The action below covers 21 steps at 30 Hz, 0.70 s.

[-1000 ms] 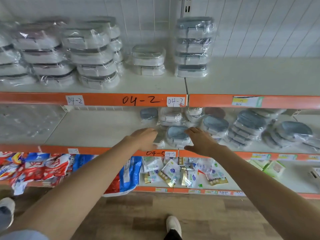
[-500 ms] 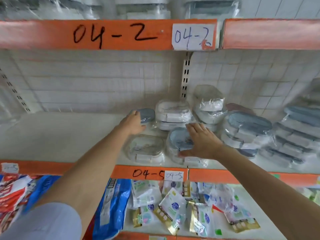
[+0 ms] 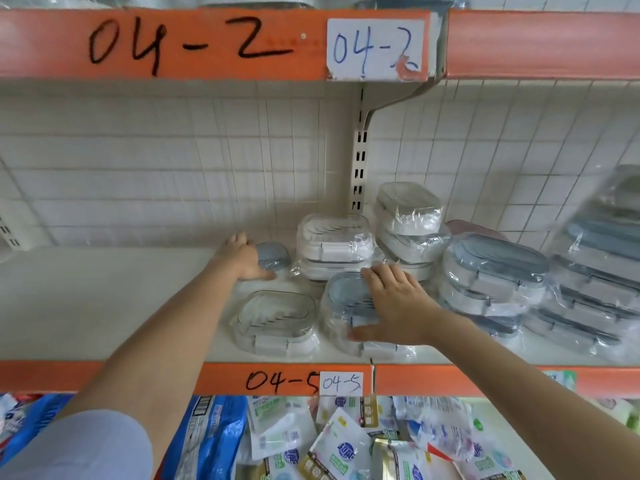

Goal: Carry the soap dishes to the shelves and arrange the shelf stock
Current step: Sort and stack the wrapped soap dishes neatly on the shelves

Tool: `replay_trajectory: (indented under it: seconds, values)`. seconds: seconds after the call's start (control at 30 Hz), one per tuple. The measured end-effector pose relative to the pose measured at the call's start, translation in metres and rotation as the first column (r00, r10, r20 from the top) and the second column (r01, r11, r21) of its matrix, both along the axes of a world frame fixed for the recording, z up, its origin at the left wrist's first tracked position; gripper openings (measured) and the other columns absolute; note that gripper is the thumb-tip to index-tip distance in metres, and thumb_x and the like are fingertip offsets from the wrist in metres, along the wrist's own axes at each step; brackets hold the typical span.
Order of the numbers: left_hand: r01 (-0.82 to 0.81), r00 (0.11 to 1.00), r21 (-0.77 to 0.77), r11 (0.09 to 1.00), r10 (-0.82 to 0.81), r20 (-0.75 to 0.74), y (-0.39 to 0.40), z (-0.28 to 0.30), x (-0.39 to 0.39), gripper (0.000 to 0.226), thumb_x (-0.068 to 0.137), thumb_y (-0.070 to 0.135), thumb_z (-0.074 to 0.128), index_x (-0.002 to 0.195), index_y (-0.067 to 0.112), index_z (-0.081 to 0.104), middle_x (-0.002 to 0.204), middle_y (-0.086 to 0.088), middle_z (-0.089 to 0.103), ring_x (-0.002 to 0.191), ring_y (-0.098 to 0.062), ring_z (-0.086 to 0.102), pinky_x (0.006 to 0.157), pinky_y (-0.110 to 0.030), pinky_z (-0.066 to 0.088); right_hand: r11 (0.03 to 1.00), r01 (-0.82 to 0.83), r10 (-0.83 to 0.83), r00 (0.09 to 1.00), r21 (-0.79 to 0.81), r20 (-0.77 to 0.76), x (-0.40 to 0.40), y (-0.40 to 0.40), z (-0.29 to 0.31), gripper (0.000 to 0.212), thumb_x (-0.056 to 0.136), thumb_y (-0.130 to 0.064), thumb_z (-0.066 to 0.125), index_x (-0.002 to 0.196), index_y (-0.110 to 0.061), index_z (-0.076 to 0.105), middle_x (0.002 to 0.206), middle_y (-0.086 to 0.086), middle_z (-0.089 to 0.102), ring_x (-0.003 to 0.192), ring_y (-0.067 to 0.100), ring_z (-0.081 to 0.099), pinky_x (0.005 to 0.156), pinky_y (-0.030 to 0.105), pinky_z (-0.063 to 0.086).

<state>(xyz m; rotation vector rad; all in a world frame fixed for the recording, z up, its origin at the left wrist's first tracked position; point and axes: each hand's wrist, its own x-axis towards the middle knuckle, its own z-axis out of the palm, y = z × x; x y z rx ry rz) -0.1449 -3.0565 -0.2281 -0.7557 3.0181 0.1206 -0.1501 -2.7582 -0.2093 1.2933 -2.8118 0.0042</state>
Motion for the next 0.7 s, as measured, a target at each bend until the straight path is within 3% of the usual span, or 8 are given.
replay_trajectory:
  seconds: [0.07,0.23,0.37,0.5,0.7]
  values:
    - [-0.012,0.999,-0.011,1.0,0.012,0.03,-0.003,0.0,0.011,0.091,0.073,0.066,0.067,0.137,0.006,0.042,0.14,-0.016,0.029,0.133,-0.03,0.029,0.109,-0.032,0.029,1.0,0.002,-0.003,1.0,0.012,0.019,0.0,0.0,0.002,0.108,0.075,-0.071,0.057,0.149,-0.01,0.009,0.146,0.005,0.021,0.137,0.024,0.016,0.115,0.035,0.011]
    - [-0.1,0.995,0.025,0.995,0.1,0.02,-0.007,0.004,0.05,0.093,0.072,0.052,0.076,0.136,0.0,0.033,0.137,-0.018,0.041,0.128,-0.032,0.041,0.103,-0.033,0.034,0.998,0.023,-0.027,0.997,0.062,0.073,-0.001,-0.001,0.009,0.106,0.076,-0.068,0.059,0.148,-0.009,0.01,0.146,0.009,0.021,0.137,0.028,0.018,0.114,0.039,0.015]
    - [-0.118,0.992,0.033,0.992,0.119,-0.036,-0.003,0.029,0.092,0.092,0.069,0.049,0.08,0.131,-0.003,0.036,0.131,-0.019,0.047,0.121,-0.034,0.048,0.097,-0.036,0.039,0.996,0.077,-0.081,0.993,0.044,0.091,0.006,-0.001,0.02,0.105,0.073,-0.068,0.063,0.145,-0.008,0.017,0.144,0.009,0.025,0.134,0.027,0.023,0.113,0.039,0.019]
    - [-0.027,0.999,0.031,0.999,0.028,-0.039,0.024,0.062,0.131,0.09,0.068,0.051,0.08,0.13,-0.001,0.041,0.127,-0.015,0.047,0.116,-0.03,0.048,0.094,-0.035,0.041,0.992,0.111,-0.117,0.986,0.055,0.121,0.034,0.0,0.04,0.1,0.074,-0.066,0.063,0.143,-0.007,0.02,0.145,0.012,0.023,0.135,0.03,0.021,0.114,0.041,0.019]
    - [0.165,0.974,0.112,0.98,-0.18,0.14,0.087,0.11,0.19,0.088,0.068,0.053,0.078,0.134,0.008,0.04,0.128,-0.006,0.046,0.117,-0.021,0.046,0.094,-0.035,0.044,0.995,0.068,-0.084,0.972,0.078,0.221,0.098,0.023,0.09,0.094,0.074,-0.064,0.064,0.138,-0.006,0.026,0.135,0.011,0.032,0.127,0.03,0.031,0.11,0.038,0.025]
